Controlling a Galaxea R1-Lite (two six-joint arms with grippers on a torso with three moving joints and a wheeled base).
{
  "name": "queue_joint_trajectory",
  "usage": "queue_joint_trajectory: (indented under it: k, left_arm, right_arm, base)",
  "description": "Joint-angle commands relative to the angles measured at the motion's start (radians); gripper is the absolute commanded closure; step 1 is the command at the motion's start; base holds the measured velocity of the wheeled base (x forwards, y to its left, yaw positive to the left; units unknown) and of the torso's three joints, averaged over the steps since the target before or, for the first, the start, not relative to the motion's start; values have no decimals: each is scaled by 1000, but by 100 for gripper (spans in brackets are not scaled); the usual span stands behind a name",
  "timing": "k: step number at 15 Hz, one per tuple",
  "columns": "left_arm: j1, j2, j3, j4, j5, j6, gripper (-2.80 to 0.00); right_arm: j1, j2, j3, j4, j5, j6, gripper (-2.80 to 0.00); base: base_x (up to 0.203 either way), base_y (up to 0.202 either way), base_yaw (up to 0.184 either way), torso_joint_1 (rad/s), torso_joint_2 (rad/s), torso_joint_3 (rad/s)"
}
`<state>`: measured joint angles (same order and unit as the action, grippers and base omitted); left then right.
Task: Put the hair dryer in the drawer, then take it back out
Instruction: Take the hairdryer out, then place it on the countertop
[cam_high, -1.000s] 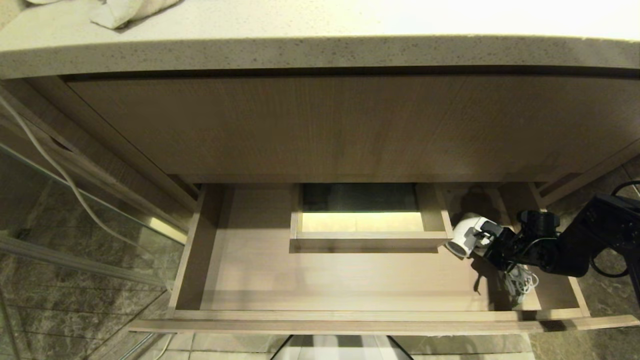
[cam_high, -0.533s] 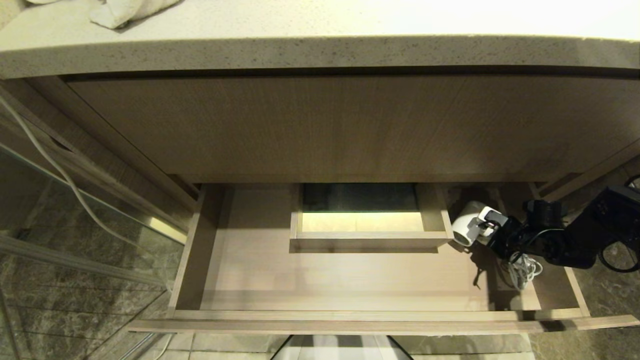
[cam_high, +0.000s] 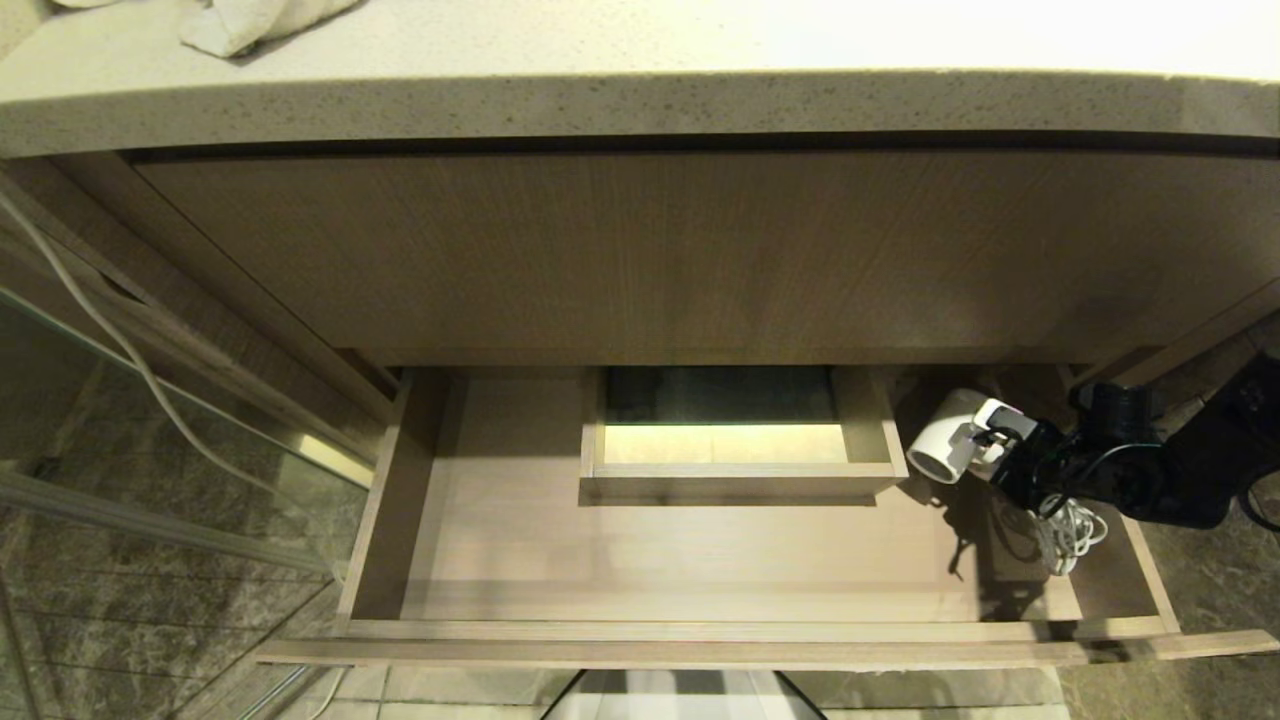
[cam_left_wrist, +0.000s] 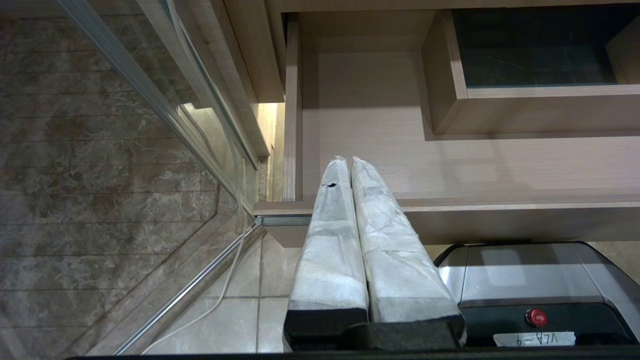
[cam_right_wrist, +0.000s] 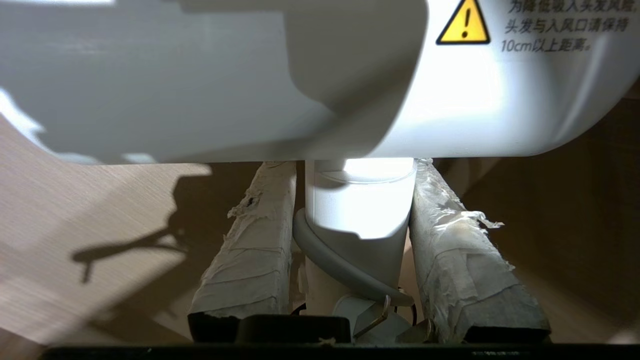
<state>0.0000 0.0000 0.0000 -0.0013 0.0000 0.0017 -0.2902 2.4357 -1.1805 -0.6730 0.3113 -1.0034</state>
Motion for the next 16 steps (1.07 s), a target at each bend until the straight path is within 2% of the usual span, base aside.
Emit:
queue_joint_trajectory:
  k: [1,16]
  left_arm:
    - [0,-2,0,0,0,0,0]
    - [0,-2,0,0,0,0,0]
  right_arm:
    - [-1,-46,18,-5,3,-4,0]
    - [-11,-449,245,101,5,-4,0]
  base:
    - [0,0,0,0,0,0]
    - [0,0,0,0,0,0]
